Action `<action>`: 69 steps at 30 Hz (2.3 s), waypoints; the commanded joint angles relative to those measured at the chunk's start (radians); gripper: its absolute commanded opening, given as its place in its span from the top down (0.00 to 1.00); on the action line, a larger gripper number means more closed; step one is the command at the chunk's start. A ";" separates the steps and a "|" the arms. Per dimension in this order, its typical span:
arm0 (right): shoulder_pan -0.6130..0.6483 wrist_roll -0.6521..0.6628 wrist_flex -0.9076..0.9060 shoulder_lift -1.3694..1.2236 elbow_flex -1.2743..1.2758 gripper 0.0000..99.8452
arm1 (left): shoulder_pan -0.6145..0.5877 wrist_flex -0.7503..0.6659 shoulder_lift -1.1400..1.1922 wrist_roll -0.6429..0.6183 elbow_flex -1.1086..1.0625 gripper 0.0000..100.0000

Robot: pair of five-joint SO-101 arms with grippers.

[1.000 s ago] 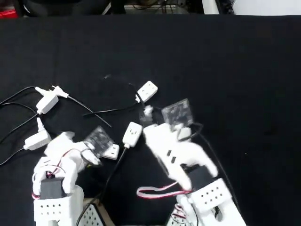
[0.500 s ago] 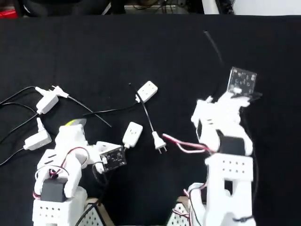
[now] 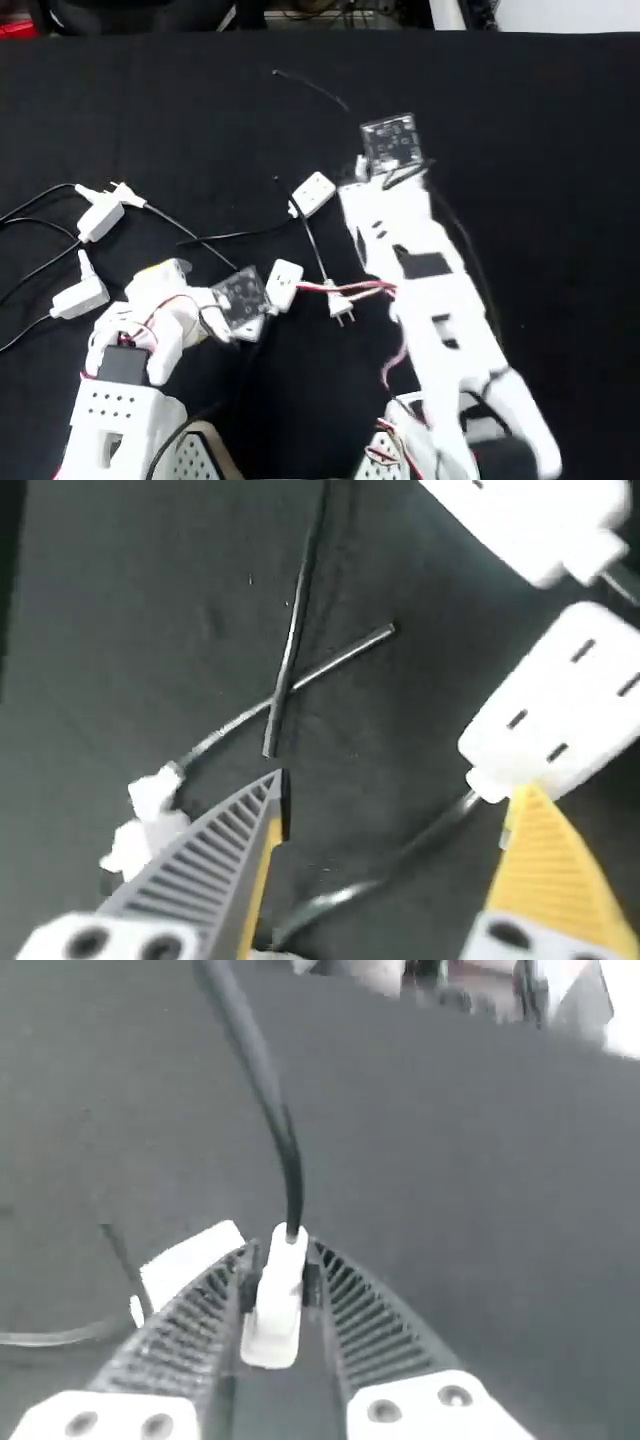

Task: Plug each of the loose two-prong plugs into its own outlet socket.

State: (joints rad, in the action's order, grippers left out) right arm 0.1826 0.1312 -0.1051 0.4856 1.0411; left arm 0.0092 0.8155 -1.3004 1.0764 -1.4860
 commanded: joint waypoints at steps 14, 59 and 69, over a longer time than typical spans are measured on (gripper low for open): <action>0.087 0.109 0.600 -0.538 -0.073 0.99 | -0.111 -0.115 0.014 -0.206 -0.148 0.66; 0.115 0.193 0.890 -0.736 -0.067 0.99 | -0.111 -0.107 0.014 -0.143 -0.163 0.66; 0.110 0.193 0.888 -0.823 -0.159 0.99 | -0.111 -0.107 0.014 -0.143 -0.163 0.66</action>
State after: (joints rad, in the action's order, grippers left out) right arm 0.2854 0.3153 0.7756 -0.3337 0.9152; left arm -0.0905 0.7188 -1.2927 0.9229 -1.6441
